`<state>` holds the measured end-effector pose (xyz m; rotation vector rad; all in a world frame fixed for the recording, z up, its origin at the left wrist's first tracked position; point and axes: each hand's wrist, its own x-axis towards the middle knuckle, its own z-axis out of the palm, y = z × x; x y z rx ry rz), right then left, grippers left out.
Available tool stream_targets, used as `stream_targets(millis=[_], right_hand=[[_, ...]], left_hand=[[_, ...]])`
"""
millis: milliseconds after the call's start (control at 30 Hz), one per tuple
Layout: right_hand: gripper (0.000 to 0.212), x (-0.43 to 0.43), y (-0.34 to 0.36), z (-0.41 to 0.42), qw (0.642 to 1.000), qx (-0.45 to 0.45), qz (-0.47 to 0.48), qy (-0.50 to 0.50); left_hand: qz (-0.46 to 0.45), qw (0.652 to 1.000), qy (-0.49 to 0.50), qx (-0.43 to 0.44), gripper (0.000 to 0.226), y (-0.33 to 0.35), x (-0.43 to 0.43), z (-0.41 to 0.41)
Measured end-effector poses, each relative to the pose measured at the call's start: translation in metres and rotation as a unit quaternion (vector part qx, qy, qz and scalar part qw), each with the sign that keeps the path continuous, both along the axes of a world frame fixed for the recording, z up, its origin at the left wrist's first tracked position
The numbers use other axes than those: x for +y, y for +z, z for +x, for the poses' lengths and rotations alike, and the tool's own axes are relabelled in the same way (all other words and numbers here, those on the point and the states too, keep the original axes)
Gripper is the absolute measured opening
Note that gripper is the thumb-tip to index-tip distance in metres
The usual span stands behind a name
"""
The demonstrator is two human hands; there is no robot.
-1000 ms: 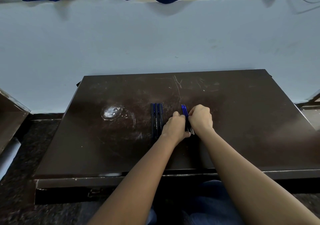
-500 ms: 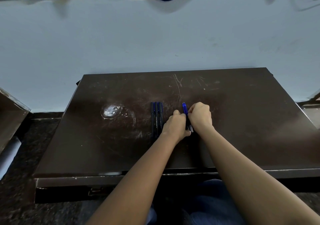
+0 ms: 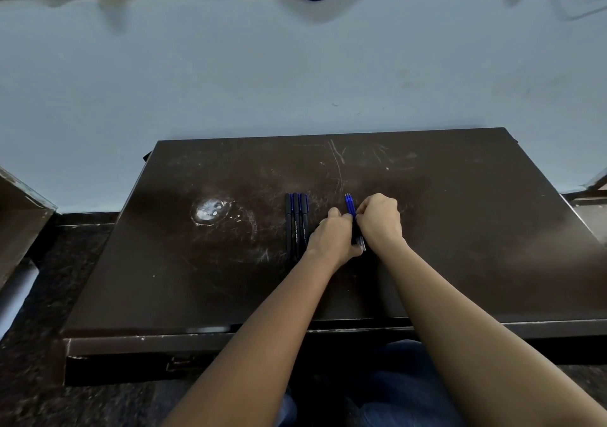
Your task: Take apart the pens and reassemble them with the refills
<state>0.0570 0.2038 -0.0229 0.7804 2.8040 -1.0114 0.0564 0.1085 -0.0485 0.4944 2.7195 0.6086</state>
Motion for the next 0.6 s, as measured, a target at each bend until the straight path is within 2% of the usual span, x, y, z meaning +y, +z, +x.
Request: stream_targets(millis=[500, 600], right_hand=[[0.014, 0.0019, 0.001, -0.0014, 1.0, -0.013, 0.007, -0.002], [0.015, 0.0016, -0.0007, -0.0025, 1.0, 0.013, 0.007, -0.004]], left_hand=[[0.001, 1.0, -0.001, 0.005, 0.053, 0.0052, -0.0015, 0.0025], [0.007, 1.0, 0.003, 0.023, 0.05, 0.0091, -0.0036, 0.0025]])
